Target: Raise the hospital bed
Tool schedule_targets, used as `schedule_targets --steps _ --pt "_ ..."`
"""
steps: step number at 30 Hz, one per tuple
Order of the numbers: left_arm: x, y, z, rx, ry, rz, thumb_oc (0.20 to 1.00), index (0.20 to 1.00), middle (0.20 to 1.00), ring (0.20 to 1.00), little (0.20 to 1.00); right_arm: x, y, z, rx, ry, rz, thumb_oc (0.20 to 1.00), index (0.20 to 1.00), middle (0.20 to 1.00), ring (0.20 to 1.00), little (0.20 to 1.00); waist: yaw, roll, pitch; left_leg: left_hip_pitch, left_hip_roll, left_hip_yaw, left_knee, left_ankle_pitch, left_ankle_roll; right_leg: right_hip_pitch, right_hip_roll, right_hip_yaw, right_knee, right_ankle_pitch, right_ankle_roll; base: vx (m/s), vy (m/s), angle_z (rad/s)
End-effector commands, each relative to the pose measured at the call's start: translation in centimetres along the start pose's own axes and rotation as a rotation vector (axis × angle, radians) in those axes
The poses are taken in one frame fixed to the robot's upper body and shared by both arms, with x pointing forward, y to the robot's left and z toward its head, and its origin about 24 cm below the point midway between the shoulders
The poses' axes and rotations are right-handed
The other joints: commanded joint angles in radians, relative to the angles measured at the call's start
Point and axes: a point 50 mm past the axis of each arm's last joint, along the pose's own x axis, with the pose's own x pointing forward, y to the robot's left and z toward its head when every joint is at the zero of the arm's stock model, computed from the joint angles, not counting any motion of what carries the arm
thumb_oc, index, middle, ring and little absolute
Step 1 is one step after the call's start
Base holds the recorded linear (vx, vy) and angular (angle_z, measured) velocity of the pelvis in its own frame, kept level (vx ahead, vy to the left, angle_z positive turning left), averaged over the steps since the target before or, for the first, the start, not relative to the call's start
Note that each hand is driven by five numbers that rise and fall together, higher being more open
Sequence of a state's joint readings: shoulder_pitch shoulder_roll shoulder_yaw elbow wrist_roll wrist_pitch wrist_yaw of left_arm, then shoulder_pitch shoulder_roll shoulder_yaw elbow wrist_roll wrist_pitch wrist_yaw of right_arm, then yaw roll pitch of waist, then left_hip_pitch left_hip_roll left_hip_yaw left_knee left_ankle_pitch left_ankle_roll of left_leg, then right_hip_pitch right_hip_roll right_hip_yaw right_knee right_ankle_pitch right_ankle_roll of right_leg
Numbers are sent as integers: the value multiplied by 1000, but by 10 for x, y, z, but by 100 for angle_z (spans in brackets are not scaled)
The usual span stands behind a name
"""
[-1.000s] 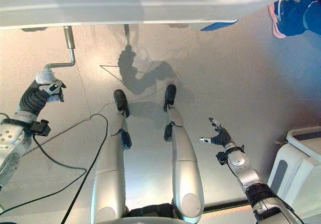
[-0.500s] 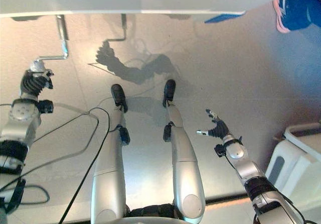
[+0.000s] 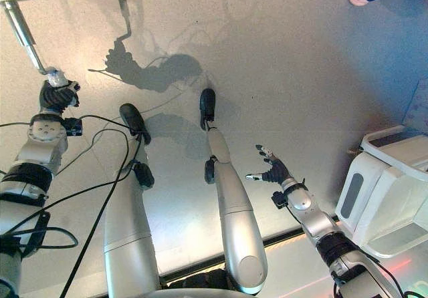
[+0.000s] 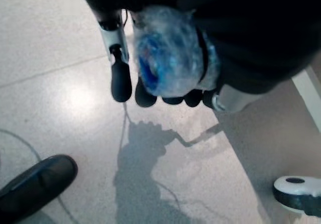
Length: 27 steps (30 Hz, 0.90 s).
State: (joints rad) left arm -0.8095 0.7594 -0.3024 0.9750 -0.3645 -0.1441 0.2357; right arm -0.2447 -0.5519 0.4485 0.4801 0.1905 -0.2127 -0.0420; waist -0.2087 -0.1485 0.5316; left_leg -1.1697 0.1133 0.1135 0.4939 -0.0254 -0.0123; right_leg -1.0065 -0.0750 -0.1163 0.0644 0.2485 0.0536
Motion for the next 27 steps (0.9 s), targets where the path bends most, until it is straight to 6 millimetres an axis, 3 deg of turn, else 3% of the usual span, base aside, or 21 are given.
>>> schedule_targets --steps 1,9,10,12,18,22,23,27 --pt "7 10 11 90 -8 32 200 200 200 200 200 -1 8 7 24 -42 23 1000 1000 1000 1000 1000 -6 -74 -12 85 -52 48 -49 -39 -10 2 -60 37 32 -33 132 0 0 0" --pt "7 9 11 90 -8 31 200 200 200 200 200 -1 8 7 24 -42 22 1000 1000 1000 1000 1000 -5 -74 -12 86 -51 49 -48 -40 -10 2 -59 39 33 -33 132 0 -47 -1" --pt "-43 -110 77 -39 -386 -415 200 200 200 200 200 8 5 13 -46 -41 4 1000 1000 1000 1000 1000 -29 -53 -12 141 -39 84 -99 -12 -20 -6 -28 64 60 -43 122 -6 -428 1" --pt "-62 -118 95 -142 -477 -507 200 200 200 200 200 6 1 11 -58 -33 -13 1000 1000 1000 1000 1000 -29 -42 -12 177 -36 84 -139 13 -29 10 -20 59 66 -51 120 -10 -343 12" --pt "-86 -111 107 -242 -571 -610 200 200 200 200 200 -4 -9 -1 -67 7 -39 1000 1000 1000 1000 1000 -19 -8 -12 237 -28 67 -195 53 -47 31 -5 40 104 -85 108 -17 -148 -9" --pt "-91 -108 107 -259 -585 -633 200 200 200 200 200 -8 -11 -5 -69 22 -49 1000 1000 1000 1000 1000 -14 9 -12 252 -26 63 -204 62 -52 35 -4 32 128 -99 101 -15 -110 -11" --pt "-99 -97 107 -303 -608 -650 200 200 200 200 200 -13 -15 -12 -67 46 -64 1000 1000 1000 1000 1000 0 29 -12 273 -28 56 -227 79 -59 50 -3 23 133 -109 95 -19 -102 -2" --pt "-108 -79 105 -331 -631 -655 200 200 200 200 200 -20 -17 -20 -62 69 -75 1000 1000 1000 1000 1000 10 43 -12 299 -33 47 -262 101 -63 68 -4 8 131 -113 92 -12 -72 9"
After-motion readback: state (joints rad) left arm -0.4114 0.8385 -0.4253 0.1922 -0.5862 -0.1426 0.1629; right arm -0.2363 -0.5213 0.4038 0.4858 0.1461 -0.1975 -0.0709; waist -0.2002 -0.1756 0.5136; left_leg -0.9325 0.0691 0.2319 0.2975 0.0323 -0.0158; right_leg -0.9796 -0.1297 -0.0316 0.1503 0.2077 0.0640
